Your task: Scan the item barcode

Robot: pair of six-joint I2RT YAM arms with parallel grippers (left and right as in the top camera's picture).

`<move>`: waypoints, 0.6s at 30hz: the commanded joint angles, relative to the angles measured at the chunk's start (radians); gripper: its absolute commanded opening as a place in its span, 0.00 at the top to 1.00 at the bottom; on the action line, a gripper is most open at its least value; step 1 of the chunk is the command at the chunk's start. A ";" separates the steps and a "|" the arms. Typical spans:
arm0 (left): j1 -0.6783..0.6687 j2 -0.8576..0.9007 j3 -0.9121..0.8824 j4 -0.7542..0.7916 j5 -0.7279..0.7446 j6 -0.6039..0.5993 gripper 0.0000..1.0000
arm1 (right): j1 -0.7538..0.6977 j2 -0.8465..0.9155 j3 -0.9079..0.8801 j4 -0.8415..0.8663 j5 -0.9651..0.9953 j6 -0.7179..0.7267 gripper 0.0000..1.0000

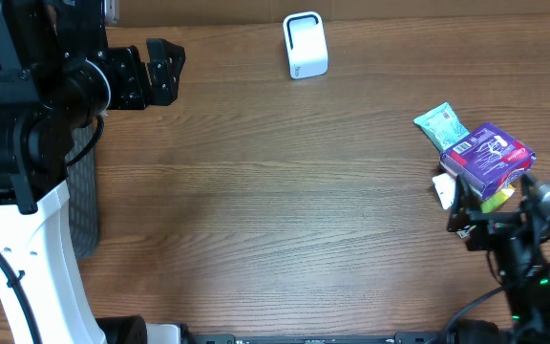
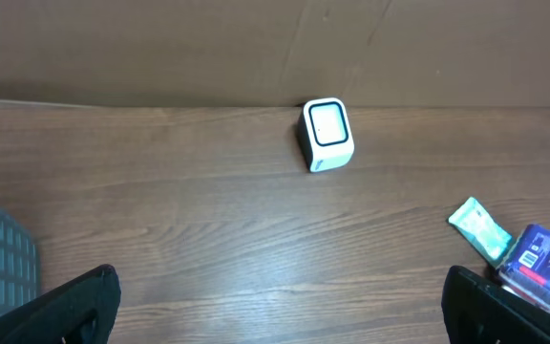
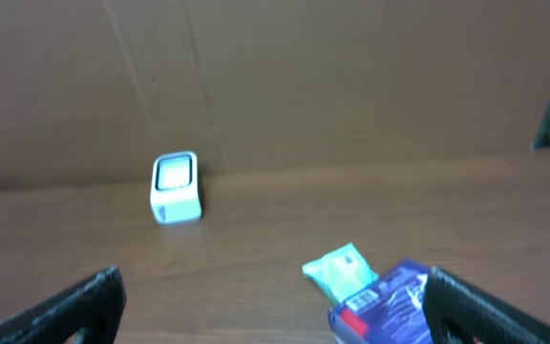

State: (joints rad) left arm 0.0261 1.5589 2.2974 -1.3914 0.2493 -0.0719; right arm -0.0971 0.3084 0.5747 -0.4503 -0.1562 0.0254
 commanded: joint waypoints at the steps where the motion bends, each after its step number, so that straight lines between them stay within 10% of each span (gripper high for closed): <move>1: 0.000 0.007 0.010 0.003 -0.002 0.016 0.00 | 0.027 -0.091 -0.135 0.103 0.026 -0.004 0.00; 18: 0.000 0.007 0.010 0.003 -0.002 0.016 0.00 | 0.110 -0.306 -0.567 0.372 0.103 0.001 0.00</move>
State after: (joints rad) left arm 0.0261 1.5589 2.2974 -1.3914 0.2493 -0.0719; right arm 0.0071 0.0154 0.0315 -0.0708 -0.0700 0.0254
